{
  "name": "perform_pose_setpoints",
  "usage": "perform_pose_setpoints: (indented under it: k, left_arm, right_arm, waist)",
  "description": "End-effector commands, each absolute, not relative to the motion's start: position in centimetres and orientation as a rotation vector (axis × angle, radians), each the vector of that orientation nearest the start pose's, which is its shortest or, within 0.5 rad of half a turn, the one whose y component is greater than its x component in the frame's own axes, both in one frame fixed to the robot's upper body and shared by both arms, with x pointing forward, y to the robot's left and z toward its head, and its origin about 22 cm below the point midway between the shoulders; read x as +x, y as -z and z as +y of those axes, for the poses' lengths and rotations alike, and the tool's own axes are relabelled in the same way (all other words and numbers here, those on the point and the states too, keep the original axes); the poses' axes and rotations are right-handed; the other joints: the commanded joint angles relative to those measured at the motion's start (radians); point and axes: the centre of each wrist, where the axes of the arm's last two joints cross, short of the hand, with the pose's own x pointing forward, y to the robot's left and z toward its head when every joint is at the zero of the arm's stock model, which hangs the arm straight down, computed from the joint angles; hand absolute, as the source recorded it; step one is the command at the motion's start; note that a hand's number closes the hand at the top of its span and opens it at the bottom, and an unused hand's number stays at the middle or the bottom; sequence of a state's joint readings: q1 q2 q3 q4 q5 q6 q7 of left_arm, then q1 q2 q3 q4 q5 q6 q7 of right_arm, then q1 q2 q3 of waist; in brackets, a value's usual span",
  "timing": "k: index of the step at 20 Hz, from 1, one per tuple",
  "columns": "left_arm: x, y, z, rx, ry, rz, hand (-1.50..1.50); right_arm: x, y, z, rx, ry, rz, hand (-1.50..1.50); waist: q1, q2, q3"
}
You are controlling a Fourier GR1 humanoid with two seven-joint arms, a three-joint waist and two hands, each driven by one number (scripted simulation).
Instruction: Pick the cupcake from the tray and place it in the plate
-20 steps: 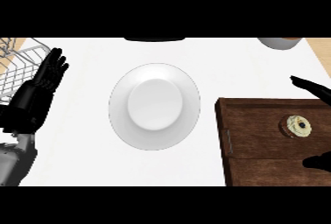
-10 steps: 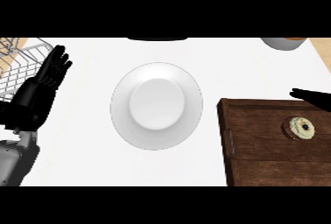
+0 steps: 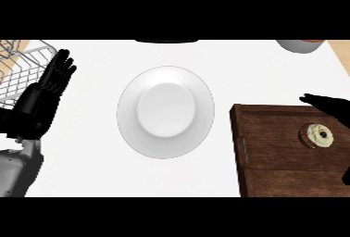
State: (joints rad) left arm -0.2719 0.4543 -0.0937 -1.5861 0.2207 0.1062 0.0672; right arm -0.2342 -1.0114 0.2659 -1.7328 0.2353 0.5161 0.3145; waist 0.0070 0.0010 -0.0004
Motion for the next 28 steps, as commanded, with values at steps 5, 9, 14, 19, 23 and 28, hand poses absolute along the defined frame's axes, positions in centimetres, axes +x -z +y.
perform_pose_setpoints:
  k: [5,9,14,19,23,28]
  left_arm:
    - [29.5,-12.2,29.3,0.122,0.236,-1.744,0.00]
    - [30.4,-9.2,28.0,0.142,0.235,-1.750,0.00]
    - [29.9,-9.4,29.3,0.159,0.232,-1.750,0.00]
    - [30.3,-11.9,28.6,0.143,0.243,-1.748,0.00]
    - [30.2,-9.7,28.5,0.131,0.231,-1.754,0.00]
    - [30.6,-10.1,29.0,0.147,0.249,-1.748,0.00]
  right_arm:
    - [28.5,-14.1,-34.9,-0.740,-1.441,-0.843,-1.50]
    - [29.1,-11.4,-34.1,-0.718,-1.442,-0.830,-1.50]
    - [28.9,-9.4,-34.5,-0.668,-1.472,-0.807,-1.50]
    - [30.8,-7.6,-35.3,-0.673,-1.472,-0.749,-1.50]
    - [30.8,-8.1,-32.5,-0.724,-1.477,-0.713,-1.50]
    - [30.9,-5.7,-31.9,-0.767,-1.428,-1.000,1.50]
  waist:
    - [-0.001,0.000,0.001]
    - [-0.005,0.000,0.000]
    - [-0.006,0.000,0.000]
    - [-0.001,0.001,0.001]
    - [-0.006,-0.001,0.000]
    - [-0.004,0.002,0.001]
